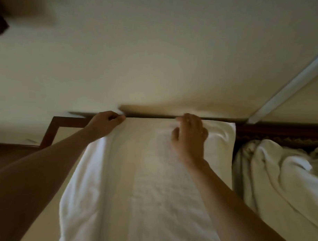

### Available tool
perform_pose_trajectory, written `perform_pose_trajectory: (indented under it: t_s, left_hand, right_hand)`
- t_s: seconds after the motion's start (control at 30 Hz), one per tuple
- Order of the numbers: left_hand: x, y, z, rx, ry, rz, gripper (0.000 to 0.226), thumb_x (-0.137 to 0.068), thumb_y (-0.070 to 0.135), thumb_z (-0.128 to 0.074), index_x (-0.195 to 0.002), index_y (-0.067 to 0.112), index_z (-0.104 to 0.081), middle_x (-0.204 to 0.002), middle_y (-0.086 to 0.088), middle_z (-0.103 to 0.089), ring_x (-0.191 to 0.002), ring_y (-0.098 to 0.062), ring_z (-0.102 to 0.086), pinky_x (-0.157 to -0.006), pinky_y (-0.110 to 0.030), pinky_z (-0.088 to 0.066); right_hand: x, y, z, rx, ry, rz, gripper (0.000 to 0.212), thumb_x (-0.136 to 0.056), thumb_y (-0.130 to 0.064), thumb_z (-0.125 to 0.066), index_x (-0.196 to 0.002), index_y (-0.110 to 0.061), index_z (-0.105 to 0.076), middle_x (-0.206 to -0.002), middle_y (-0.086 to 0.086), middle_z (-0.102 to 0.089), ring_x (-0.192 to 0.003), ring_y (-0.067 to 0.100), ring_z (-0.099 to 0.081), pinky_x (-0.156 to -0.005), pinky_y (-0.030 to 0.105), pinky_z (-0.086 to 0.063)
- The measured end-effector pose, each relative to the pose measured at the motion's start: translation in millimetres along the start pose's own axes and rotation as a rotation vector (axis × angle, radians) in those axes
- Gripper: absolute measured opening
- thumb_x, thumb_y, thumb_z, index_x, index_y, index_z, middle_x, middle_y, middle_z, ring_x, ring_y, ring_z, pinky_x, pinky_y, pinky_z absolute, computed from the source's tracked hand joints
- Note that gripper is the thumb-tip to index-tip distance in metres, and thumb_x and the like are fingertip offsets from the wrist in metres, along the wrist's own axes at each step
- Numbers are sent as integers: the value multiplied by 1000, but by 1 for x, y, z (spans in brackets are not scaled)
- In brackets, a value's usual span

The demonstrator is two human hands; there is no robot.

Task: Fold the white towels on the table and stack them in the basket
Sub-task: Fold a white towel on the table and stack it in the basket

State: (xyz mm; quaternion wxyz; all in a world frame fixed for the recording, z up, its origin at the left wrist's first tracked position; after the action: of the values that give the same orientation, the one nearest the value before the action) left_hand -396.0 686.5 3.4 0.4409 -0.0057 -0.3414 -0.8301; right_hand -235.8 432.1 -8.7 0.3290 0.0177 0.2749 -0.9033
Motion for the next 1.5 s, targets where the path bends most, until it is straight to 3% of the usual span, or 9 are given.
perform_pose_trajectory:
  t_s: [0.2,0.33,0.53,0.67,0.83,0.97,1.17,1.37,1.5]
  left_hand:
    - [19,-23,22,252,-160,-9,23,-93,43,-70,-83,25,-80,-82,12,-74,-76,1,-64,-74,-19,-48]
    - [33,-67,49,332,-304,60,64,-59,69,-87,-96,17,-79,-98,-1,-78,-91,-15,-73,-85,-30,-56]
    - [20,-101,91,-135,-556,12,33,-82,42,-83,-108,24,-78,-100,9,-78,-96,-8,-72,-87,-24,-53]
    - [-20,-114,132,-335,-316,-125,27,-87,45,-77,-100,22,-78,-101,-1,-72,-101,-23,-67,-85,-34,-51]
    - [-47,-119,119,-475,-125,-219,50,-89,57,-68,-125,22,-70,-129,-9,-65,-117,-31,-60,-95,-39,-49]
    - [-33,-154,115,-310,41,-106,53,-88,70,-61,-112,23,-65,-105,1,-66,-102,-27,-62,-82,-39,-49]
    - [-25,-156,131,-182,-146,-50,38,-87,50,-76,-84,17,-60,-87,-2,-59,-90,-27,-59,-68,-33,-40]
    - [8,-189,118,186,304,225,43,-94,43,-64,-125,17,-50,-117,-12,-63,-97,-31,-64,-81,-42,-56]
    - [108,-185,84,332,389,194,41,-95,36,-59,-129,18,-45,-114,-7,-61,-96,-23,-60,-80,-42,-51]
  right_hand:
    - [42,-115,-85,73,-547,229,56,-108,-41,-26,-162,-30,-18,-172,0,0,-157,31,10,-122,63,9]
    - [43,-122,-101,182,-521,163,59,-107,-48,-21,-163,-36,-8,-172,-7,8,-157,30,13,-118,65,15]
    - [43,-126,-101,238,-495,121,61,-103,-52,-18,-162,-38,-8,-171,-12,6,-158,24,11,-121,62,11]
    - [44,-130,-101,241,-460,106,62,-102,-51,-19,-162,-41,-8,-171,-16,2,-158,19,9,-123,59,7]
    - [41,-129,-100,283,-437,86,61,-103,-48,-19,-162,-39,-7,-171,-15,2,-158,18,8,-124,57,3]
    - [43,-131,-103,305,-444,63,61,-103,-48,-17,-162,-38,-4,-171,-14,4,-158,18,8,-124,57,1]
    - [42,-135,-103,333,-472,38,60,-105,-48,-17,-163,-38,-3,-171,-13,6,-158,20,8,-123,60,1]
    - [46,-144,-106,408,-518,-30,62,-106,-48,-12,-163,-32,4,-170,-4,18,-157,28,14,-118,70,7]
    - [125,-181,-86,270,-280,28,60,-105,-35,-35,-162,-26,-18,-172,3,7,-158,29,6,-121,69,-1]
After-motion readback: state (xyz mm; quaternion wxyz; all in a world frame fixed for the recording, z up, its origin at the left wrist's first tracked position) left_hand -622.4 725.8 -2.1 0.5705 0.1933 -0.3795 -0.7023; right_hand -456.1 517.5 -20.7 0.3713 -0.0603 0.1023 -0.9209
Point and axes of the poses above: each hand's wrist, its own x-axis away from the middle knuckle, its own z-axis out of the back of the hand, y = z × x, the point moved 3 cm from there along -x, towards the middle knuckle
